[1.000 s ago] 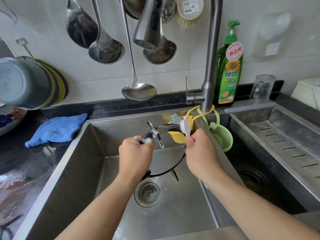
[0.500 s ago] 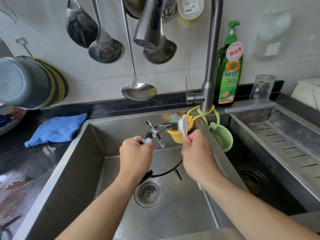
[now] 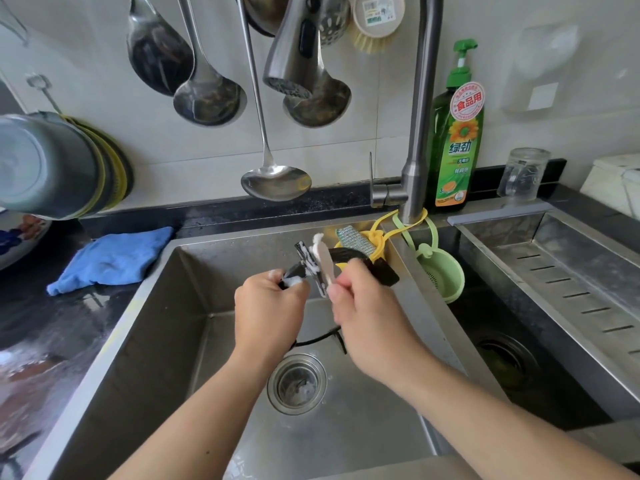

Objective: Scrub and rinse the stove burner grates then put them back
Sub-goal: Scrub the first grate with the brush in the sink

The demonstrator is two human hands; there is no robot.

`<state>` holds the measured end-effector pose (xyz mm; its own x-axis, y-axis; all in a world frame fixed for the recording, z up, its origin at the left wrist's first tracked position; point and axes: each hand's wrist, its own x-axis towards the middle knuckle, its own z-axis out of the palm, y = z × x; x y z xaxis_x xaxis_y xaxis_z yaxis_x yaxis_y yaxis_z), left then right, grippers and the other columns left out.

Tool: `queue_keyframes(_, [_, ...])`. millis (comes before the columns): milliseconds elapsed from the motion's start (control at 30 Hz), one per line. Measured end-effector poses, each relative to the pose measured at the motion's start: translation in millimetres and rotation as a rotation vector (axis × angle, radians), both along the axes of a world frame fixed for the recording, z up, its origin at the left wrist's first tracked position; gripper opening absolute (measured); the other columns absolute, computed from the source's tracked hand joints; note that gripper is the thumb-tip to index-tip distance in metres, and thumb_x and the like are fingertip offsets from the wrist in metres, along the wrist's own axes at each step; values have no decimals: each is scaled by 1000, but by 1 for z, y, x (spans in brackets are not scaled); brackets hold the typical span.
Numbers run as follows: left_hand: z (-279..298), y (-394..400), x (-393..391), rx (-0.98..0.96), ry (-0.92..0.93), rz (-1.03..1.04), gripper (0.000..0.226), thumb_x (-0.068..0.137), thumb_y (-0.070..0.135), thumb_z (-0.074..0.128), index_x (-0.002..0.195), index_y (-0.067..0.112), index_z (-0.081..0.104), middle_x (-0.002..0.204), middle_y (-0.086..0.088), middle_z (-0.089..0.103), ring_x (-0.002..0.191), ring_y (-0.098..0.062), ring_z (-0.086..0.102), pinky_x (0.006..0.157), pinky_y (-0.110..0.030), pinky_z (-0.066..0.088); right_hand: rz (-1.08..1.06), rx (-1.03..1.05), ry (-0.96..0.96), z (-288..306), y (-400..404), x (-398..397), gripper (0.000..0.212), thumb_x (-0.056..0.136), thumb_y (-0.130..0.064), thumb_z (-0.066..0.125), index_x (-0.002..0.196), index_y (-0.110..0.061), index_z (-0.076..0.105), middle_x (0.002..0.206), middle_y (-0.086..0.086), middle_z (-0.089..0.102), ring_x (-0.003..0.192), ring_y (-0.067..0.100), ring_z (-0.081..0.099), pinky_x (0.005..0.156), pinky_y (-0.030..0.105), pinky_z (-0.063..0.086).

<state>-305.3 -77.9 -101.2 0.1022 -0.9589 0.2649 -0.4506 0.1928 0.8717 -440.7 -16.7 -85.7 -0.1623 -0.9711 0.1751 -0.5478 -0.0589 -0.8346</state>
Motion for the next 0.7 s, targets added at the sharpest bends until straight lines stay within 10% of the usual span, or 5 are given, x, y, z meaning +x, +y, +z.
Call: queue_keyframes(700, [-4,-1,4,-105,-242,92,33,85,21,60,54,14,52,43,0,49,49,-30,49,51,-36,47,-33,22,132,-5,-1,-1,26,105,-30,45,82,-19,39,70,-2,49,56,14,41,50,31,29])
